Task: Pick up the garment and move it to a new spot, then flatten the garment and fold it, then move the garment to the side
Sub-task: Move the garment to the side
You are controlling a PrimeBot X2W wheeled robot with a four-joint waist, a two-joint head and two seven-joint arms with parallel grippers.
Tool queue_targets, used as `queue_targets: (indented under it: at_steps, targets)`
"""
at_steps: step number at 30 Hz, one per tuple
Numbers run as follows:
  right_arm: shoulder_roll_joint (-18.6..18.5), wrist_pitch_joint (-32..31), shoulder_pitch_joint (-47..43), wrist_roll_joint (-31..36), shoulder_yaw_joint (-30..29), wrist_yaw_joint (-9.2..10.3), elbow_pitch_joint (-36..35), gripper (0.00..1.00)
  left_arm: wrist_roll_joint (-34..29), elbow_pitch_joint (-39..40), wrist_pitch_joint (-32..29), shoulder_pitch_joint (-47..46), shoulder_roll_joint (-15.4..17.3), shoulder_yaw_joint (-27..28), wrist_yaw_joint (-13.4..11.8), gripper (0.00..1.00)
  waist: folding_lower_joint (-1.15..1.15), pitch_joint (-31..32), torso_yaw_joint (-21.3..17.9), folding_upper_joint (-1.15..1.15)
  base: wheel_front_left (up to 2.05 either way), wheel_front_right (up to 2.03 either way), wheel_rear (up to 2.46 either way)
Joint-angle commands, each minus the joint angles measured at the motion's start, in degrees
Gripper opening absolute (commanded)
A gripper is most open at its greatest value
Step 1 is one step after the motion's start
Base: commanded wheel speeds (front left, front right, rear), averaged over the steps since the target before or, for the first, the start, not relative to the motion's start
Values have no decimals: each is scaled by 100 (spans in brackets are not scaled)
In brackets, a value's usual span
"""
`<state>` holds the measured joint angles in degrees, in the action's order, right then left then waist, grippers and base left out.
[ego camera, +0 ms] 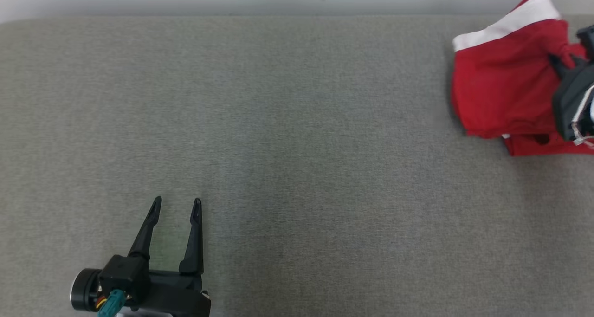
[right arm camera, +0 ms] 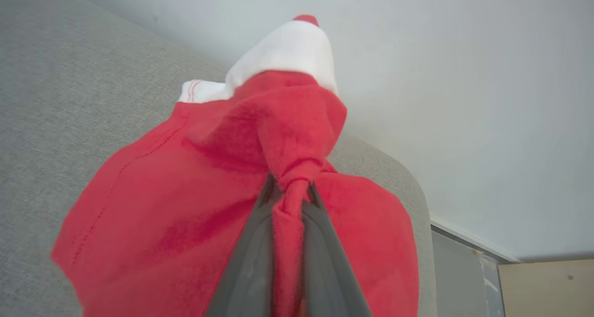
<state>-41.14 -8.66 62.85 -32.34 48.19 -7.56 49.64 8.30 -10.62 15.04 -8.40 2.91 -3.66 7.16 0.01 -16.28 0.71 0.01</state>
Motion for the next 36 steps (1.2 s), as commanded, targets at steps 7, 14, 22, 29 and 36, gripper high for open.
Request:
queue_targets:
  at_steps: [7, 14, 22, 29, 36]
  targets:
    - [-475, -422, 359, -402, 269, 18, -284, 0, -139, 239, 14, -192, 10, 43, 30, 100, -1, -385, -247, -1, 0, 0, 0]
    - [-955, -635, 563, -568, 458, 18, -190, 0, -141, 444, 14, -316, 141, -20, 34, 100, -1, -642, -257, -1, 0, 0, 0]
    - [-1207, -573, 859, -228, 736, 18, -33, 0, -164, 598, 14, -391, 213, -29, 28, 100, -1, -885, -305, -1, 0, 0, 0]
    - [-1121, -345, 1089, -31, 808, 19, 230, 100, -133, 637, 14, -489, 254, -55, 28, 100, -1, -1005, -324, -1, 0, 0, 0]
    - [-1032, -114, 1240, 204, 751, 19, 544, 100, -116, 569, 14, -443, 219, -31, 28, 100, -1, -863, -296, -1, 0, 0, 0]
